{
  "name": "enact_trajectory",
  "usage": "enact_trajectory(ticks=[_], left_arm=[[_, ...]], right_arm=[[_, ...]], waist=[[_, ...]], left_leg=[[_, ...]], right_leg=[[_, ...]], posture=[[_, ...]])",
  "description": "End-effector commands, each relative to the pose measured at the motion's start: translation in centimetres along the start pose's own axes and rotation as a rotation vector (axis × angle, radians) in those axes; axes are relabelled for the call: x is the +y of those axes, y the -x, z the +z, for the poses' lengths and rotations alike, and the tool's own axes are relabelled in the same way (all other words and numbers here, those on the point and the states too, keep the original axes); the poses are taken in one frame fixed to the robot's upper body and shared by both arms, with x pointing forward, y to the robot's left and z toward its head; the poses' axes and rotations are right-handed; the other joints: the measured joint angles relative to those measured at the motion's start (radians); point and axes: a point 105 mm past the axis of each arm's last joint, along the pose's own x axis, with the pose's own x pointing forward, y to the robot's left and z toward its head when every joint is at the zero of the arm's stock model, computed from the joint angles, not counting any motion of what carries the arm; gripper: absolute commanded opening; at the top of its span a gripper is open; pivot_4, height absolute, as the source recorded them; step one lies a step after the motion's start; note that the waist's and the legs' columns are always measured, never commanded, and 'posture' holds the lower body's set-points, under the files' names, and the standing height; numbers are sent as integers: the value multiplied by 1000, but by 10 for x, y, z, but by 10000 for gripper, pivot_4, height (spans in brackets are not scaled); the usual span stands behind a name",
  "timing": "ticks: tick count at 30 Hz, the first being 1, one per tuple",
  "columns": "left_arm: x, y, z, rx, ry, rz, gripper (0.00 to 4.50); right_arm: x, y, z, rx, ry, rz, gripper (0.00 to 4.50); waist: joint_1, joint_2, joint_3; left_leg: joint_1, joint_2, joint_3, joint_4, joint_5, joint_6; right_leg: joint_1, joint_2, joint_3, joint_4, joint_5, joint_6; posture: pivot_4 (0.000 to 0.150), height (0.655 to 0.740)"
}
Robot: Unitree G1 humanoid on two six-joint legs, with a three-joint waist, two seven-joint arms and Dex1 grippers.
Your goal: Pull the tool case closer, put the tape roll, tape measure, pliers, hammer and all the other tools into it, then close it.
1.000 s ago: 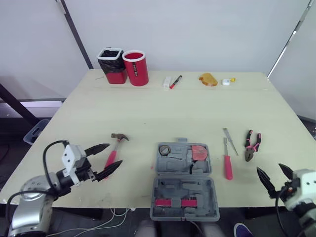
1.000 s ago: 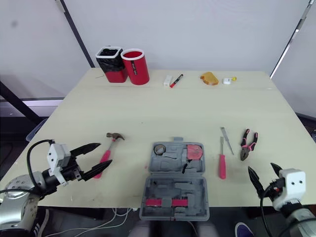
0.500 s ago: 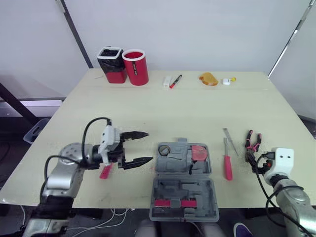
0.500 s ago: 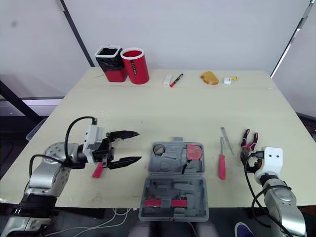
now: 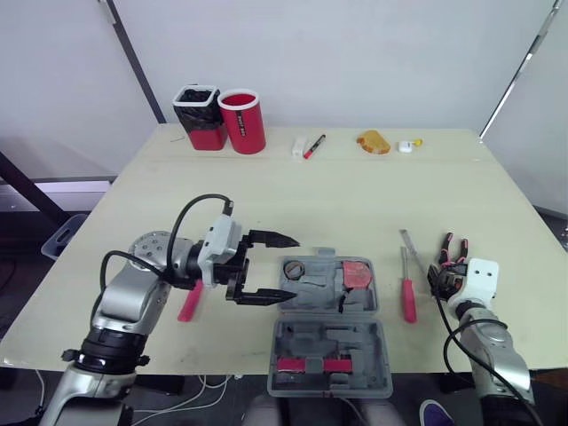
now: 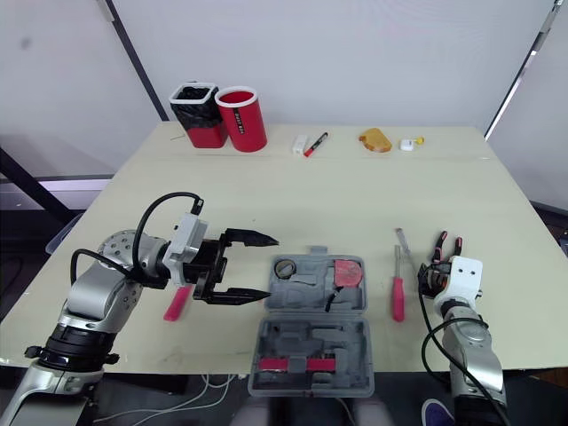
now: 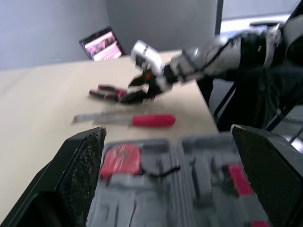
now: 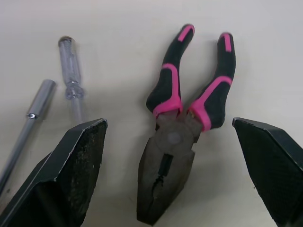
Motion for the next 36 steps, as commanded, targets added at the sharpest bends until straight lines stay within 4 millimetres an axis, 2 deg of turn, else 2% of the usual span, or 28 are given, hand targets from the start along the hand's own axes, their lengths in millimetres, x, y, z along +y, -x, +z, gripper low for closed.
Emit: enact_trajectory(ticks=[1, 12, 15, 17, 18, 21, 26, 29, 36], left_arm=[[-2, -3, 12, -15, -44, -11, 45000], [-5, 0, 13, -16, -35, 6, 45000], [-4, 0, 13, -17, -37, 10, 45000], [-3, 0, 14, -25, -33, 14, 45000], [-3, 0, 14, -25, -32, 14, 45000], [-3, 0, 13, -25, -31, 13, 45000], [-2, 0, 14, -35, -29, 17, 45000], [-3, 1, 13, -28, -27, 19, 45000], [-3, 4, 9, -29, -17, 43, 45000]], right_arm=[[-8, -3, 6, -37, -17, -58, 44637], [-9, -10, -4, -10, -71, -116, 44637], [-10, -9, -6, -6, -62, -117, 37420], [-10, -9, -4, -13, -53, -117, 28524], [-10, -9, -4, -17, -48, -117, 22298], [-10, -9, -4, -18, -48, -114, 9368], [-9, -8, -7, -14, -15, -93, 9546], [-14, -5, -8, -18, 12, -93, 9546], [-28, 6, 20, -135, 162, -12, 9546]], waist=[[0, 0, 0], [-9, 0, 0], [-10, 0, 0], [-14, 0, 0], [-16, 0, 0], [-19, 0, 0], [-19, 0, 0], [-19, 0, 0], [-16, 1, 0]], left_leg=[[0, 0, 0, 0, 0, 0], [1, 0, 0, 1, 0, 0], [1, 0, 0, 1, 0, 0], [2, 0, 0, 1, 0, 0], [2, 0, 0, 1, 0, 0], [2, 0, -1, 1, 0, 0], [2, 0, -1, 1, 0, 0], [2, 0, 0, 1, 0, 0], [1, 0, 0, 1, 0, 0]], right_leg=[[0, 0, 0, 0, 0, 0], [0, 0, 2, 2, 0, 0], [0, 0, 2, 2, 0, 0], [0, 1, 2, 2, 0, 0], [0, 1, 2, 2, 0, 0], [0, 1, 2, 2, 0, 0], [0, 1, 2, 2, 0, 0], [0, 1, 2, 2, 0, 0], [0, 1, 3, 2, 0, 0]], posture=[[1500, 7400], [1500, 7400], [1500, 7400], [1500, 7400], [1500, 7400], [1500, 7400], [1500, 7400], [1500, 7400], [1500, 7400]])
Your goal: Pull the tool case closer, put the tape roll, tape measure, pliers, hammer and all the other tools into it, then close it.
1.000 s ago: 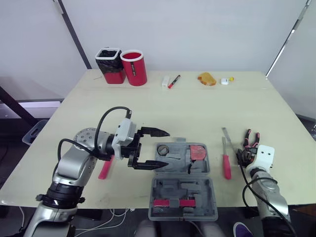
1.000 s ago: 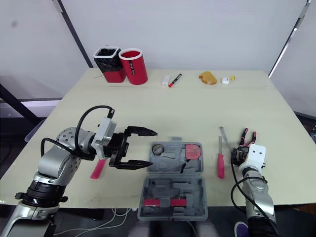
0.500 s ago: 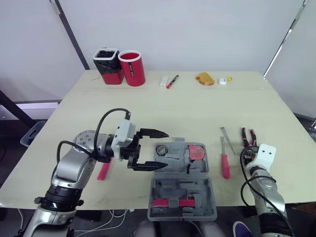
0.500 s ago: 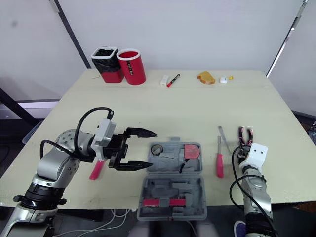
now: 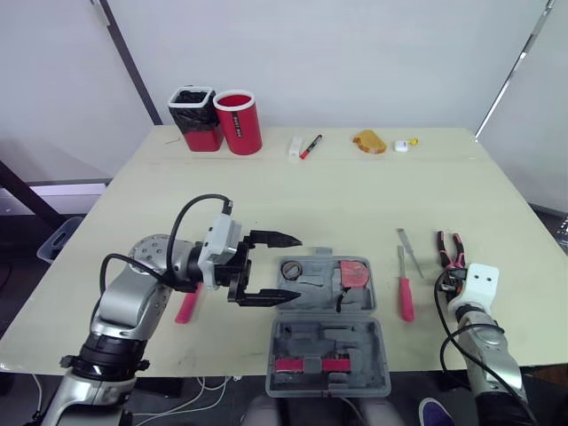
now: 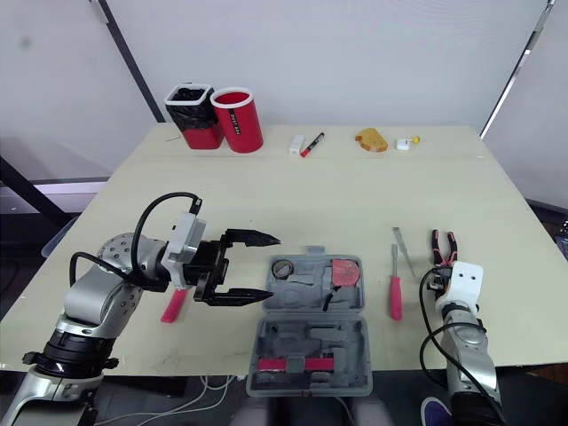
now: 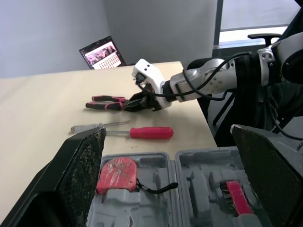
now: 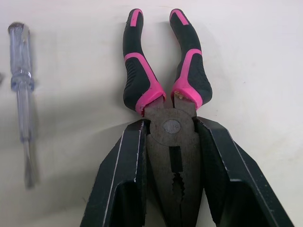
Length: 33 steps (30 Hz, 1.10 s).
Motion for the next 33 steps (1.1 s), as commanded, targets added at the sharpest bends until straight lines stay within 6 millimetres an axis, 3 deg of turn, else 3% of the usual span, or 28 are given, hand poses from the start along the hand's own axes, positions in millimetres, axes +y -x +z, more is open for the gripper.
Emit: enact_trajectory(ticks=[1, 7, 12, 16, 23, 26, 33], left_arm=[[0, 3, 7, -22, -37, 16, 45000], [1, 7, 7, -34, -20, 38, 45000], [0, 15, 4, -18, 8, 34, 45000], [-2, 26, -4, 29, 28, 14, 45000], [5, 50, -10, 80, 41, 48, 45000], [-1, 64, -17, 133, 60, 49, 45000], [-6, 74, -23, 185, 62, 56, 45000]], right_arm=[[-16, 10, 30, -121, 71, 45, 9546], [-23, 29, 56, -190, 197, 212, 9546], [-5, 46, 76, -191, 359, 485, 9546], [25, 62, 99, -228, 371, 729, 9546], [68, 81, 115, -193, 488, 1050, 9546], [99, 91, 125, -192, 550, 1205, 9546], [147, 99, 117, -117, 645, 1379, 9546]], waist=[[1, 2, 1], [-7, 5, 3], [-6, 5, 3], [-6, 5, 4], [0, 4, 4], [-2, 4, 5], [6, 2, 6]], left_leg=[[0, 0, 0, 0, 0, 0], [1, 0, 0, 0, 0, 0], [1, 1, 0, 0, 0, 0], [2, 1, 0, 0, 0, 0], [1, 1, 1, 0, 0, 0], [0, 1, 1, 0, 0, 0], [-1, 2, 1, 0, 0, 0]], right_leg=[[0, 0, 0, 0, 0, 0], [0, 1, 3, 0, 0, 0], [0, 2, 3, 1, 0, 0], [0, 3, 3, 1, 0, 0], [0, 3, 2, 0, 0, 0], [-1, 3, 2, 0, 0, 0], [-3, 3, 2, 1, 0, -1]], posture=[[1500, 7400], [1500, 7400], [1500, 7400], [1500, 7400], [1500, 7400], [1500, 7400], [1500, 7400]])
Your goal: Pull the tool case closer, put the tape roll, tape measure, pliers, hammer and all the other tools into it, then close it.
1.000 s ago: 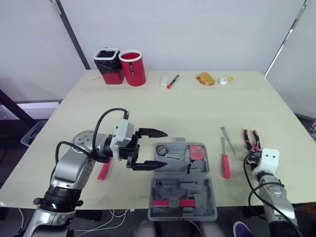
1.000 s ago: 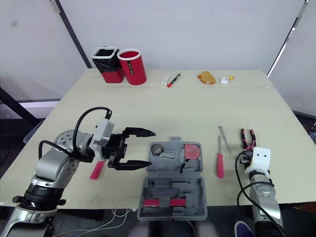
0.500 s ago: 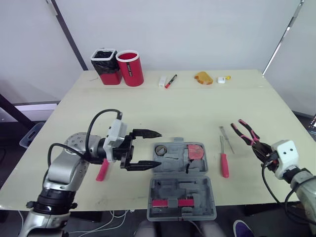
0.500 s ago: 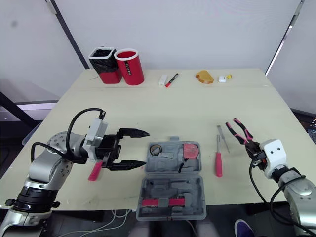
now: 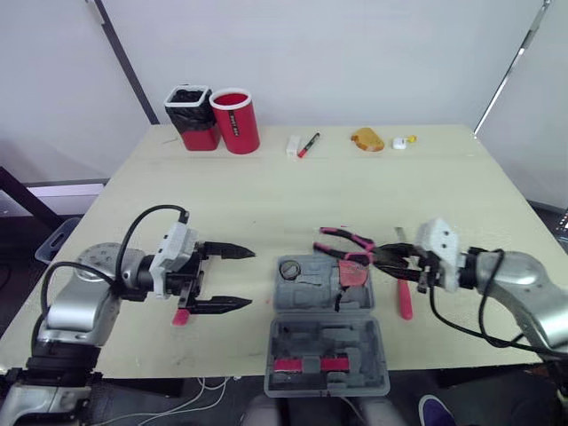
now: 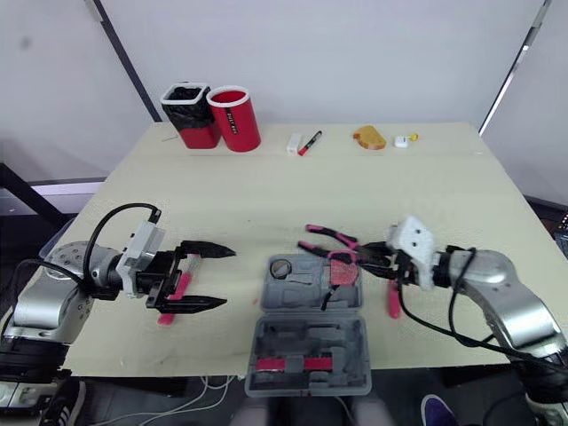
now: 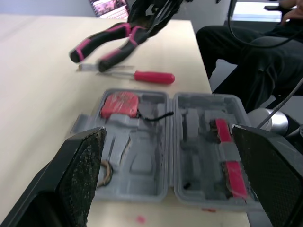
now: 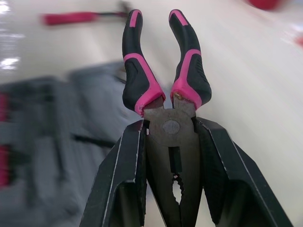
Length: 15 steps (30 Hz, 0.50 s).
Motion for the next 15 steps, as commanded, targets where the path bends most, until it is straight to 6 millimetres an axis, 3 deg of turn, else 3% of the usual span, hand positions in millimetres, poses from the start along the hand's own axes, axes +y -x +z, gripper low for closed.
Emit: enact_trajectory(ticks=[1, 6, 15], left_arm=[[-1, 9, 4, 31, -48, 4, 45000], [-2, 14, -3, 74, -47, 5, 45000], [0, 21, -12, 110, -31, 15, 45000]], right_arm=[[3, -15, 11, 24, 45, 46, 9546], [11, -39, 4, 157, 97, 134, 9546], [21, -58, -6, 275, 176, 209, 9546]], waist=[[5, 0, 0], [10, 0, 0], [18, 0, 0]], left_leg=[[0, 0, 0, 0, 0, 0], [-1, 0, 3, 1, 0, 0], [-4, 0, 4, 3, 0, 0]], right_leg=[[0, 0, 0, 0, 0, 0], [-2, -1, 1, 0, 0, 0], [-6, 0, 2, 5, -1, -1]], posture=[[1500, 7400], [1500, 7400], [1500, 7400]])
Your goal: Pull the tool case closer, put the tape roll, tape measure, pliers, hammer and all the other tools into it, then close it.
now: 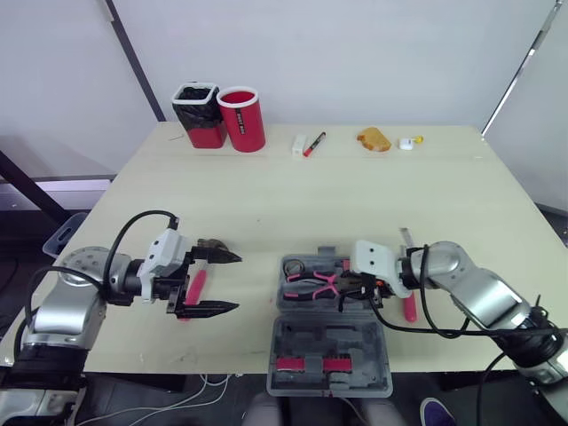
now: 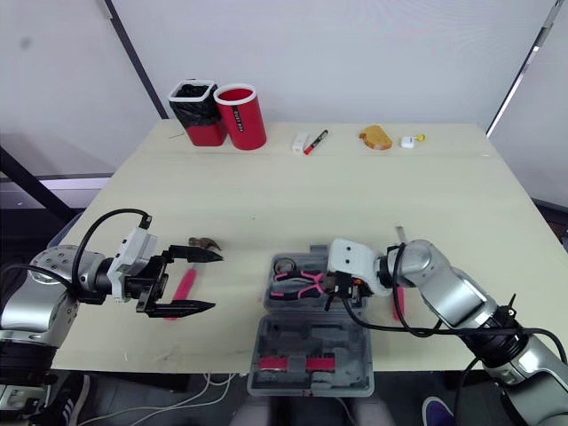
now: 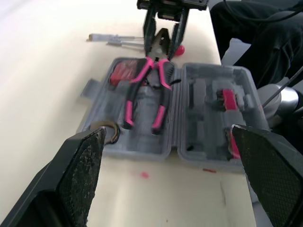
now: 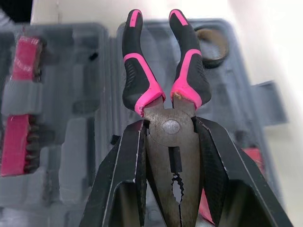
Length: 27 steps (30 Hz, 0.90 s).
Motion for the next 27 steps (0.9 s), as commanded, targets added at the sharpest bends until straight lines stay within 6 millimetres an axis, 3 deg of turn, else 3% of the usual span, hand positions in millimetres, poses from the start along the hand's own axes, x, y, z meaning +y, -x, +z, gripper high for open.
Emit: enact_trajectory(ticks=[1, 7, 11, 19, 20, 23, 25, 27], left_arm=[[-1, 5, 1, 30, -34, -25, 45000], [1, 5, 0, 47, -49, -34, 45000], [2, 4, 1, 47, -54, -39, 45000], [1, 1, 3, 42, -61, -50, 45000], [1, 0, 4, 40, -62, -50, 45000], [1, -1, 4, 34, -62, -50, 45000], [1, -1, 4, 33, -62, -50, 45000], [1, -1, 4, 30, -61, -50, 45000]], right_arm=[[-5, -2, 9, 12, 57, -13, 9546], [-8, -12, 6, 51, 75, -18, 9546], [-8, -17, 2, 57, 64, -21, 9546], [-8, -24, 1, 41, 65, -15, 9546], [-8, -24, 1, 38, 64, -15, 19616], [-10, -22, 1, 31, 70, -36, 32384], [-11, -20, 2, 23, 67, -42, 43290], [-10, -17, 3, 5, 59, -38, 44350]], waist=[[0, 0, 0], [0, 0, 0], [0, 0, 0], [-4, 0, 0], [-3, 0, 0], [-1, 0, 0], [0, 0, 0], [0, 0, 0]], left_leg=[[0, 0, 0, 1, 0, 0], [-3, 1, 0, 7, 0, 0], [-14, 1, -2, 11, 0, 0], [-13, 1, -2, 11, 0, 0], [-13, 1, -3, 11, 0, 0], [-13, 1, -3, 12, 0, 0], [-13, 1, -3, 12, 0, 0], [-13, 1, -3, 12, 0, 0]], right_leg=[[0, 0, 0, 0, 0, 0], [-1, 0, 0, 2, 0, 0], [-10, 0, -2, 5, 1, 1], [-10, 1, -2, 7, 0, 0], [-10, 1, -2, 8, 0, 0], [-10, 1, -2, 8, 0, 0], [-10, 1, -2, 8, 0, 0], [-10, 1, -2, 8, 0, 0]], posture=[[1500, 7400], [1500, 7400], [1500, 7400], [1500, 7400], [1500, 7400], [1500, 7400], [1500, 7400], [1500, 7400]])
